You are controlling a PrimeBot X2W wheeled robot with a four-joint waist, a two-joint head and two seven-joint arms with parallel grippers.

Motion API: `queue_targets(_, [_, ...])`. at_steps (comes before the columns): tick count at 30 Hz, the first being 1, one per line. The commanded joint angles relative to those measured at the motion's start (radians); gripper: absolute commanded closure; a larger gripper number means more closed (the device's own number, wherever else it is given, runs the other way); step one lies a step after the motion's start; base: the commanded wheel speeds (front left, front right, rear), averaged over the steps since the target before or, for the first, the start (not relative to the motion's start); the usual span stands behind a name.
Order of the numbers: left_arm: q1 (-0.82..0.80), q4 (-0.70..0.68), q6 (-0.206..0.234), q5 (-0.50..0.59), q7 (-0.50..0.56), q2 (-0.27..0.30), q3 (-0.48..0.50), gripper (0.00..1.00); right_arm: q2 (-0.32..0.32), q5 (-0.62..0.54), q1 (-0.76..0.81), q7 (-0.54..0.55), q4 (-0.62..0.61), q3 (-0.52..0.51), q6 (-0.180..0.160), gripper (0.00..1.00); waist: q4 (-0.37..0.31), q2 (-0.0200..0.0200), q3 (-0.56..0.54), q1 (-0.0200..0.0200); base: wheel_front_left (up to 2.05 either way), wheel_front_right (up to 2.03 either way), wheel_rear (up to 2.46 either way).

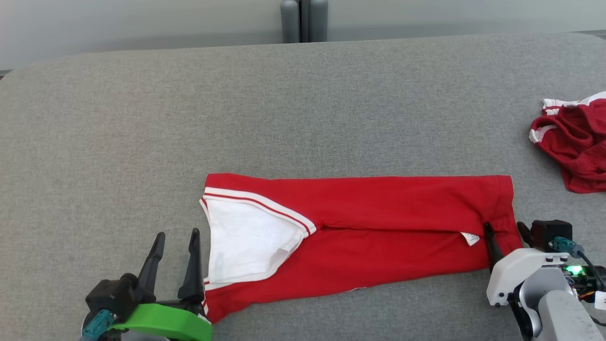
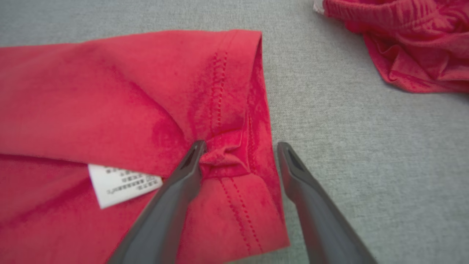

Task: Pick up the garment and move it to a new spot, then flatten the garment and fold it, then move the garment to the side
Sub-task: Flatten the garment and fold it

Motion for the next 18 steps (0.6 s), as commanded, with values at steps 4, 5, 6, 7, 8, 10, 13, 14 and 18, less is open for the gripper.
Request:
queue_targets(4, [-0.006, 0.001, -0.008, 0.028, -0.003, -0.012, 0.01, 0.0, 0.016, -0.015, -0.007, 0.01, 0.054, 0.014, -0.001, 1.0, -0.017, 0.0, -0.001, 0.0001, 0.0, 0.0, 0.0])
queue_targets(5, [-0.008, 0.003, -0.01, 0.033, -0.003, -0.015, 0.014, 0.0, 0.019, -0.014, -0.016, 0.008, 0.061, 0.016, -0.001, 1.0, -0.022, 0.0, -0.001, 0.0001, 0.0, 0.0, 0.0])
queue_targets(6, [-0.01, 0.004, -0.011, 0.036, -0.003, -0.016, 0.016, 0.0, 0.02, -0.013, -0.024, 0.004, 0.063, 0.018, -0.001, 1.0, -0.025, 0.0, -0.001, 0.0001, 0.0, 0.0, 0.0])
queue_targets(7, [-0.013, 0.005, -0.014, 0.04, -0.003, -0.019, 0.019, 0.0, 0.018, -0.012, -0.037, -0.003, 0.063, 0.017, -0.002, 1.0, -0.03, 0.0, -0.001, 0.0001, 0.0, 0.0, 0.0])
queue_targets(8, [-0.013, 0.005, -0.017, 0.044, -0.003, -0.02, 0.022, 0.0, 0.017, -0.012, -0.048, -0.007, 0.064, 0.018, -0.002, 1.0, -0.035, 0.0, -0.002, 0.0001, 0.0, 0.0, 0.0])
queue_targets(10, [-0.014, 0.004, -0.018, 0.052, -0.003, -0.023, 0.028, 0.0, 0.008, -0.013, -0.078, -0.014, 0.057, 0.017, -0.002, 1.0, -0.046, 0.0, -0.004, 0.0001, 0.0, 0.0, 0.0])
queue_targets(13, [-0.014, 0.004, -0.021, 0.061, -0.003, -0.027, 0.035, 0.0, -0.013, -0.01, -0.103, -0.02, 0.033, 0.0, -0.002, 1.0, -0.06, 0.0, -0.008, 0.0001, 0.0, 0.0, 0.0])
queue_targets(14, [-0.014, 0.005, -0.022, 0.064, -0.003, -0.029, 0.037, 0.0, -0.021, -0.006, -0.107, -0.018, 0.022, -0.008, -0.002, 1.0, -0.064, 0.0, -0.01, 0.0001, 0.0, 0.0, 0.0])
queue_targets(18, [-0.014, 0.01, -0.027, 0.072, -0.003, -0.036, 0.043, 0.0, -0.062, 0.002, -0.098, -0.001, -0.036, -0.051, -0.002, 1.0, -0.074, 0.0, -0.018, 0.0001, 0.0, 0.0, 0.0])
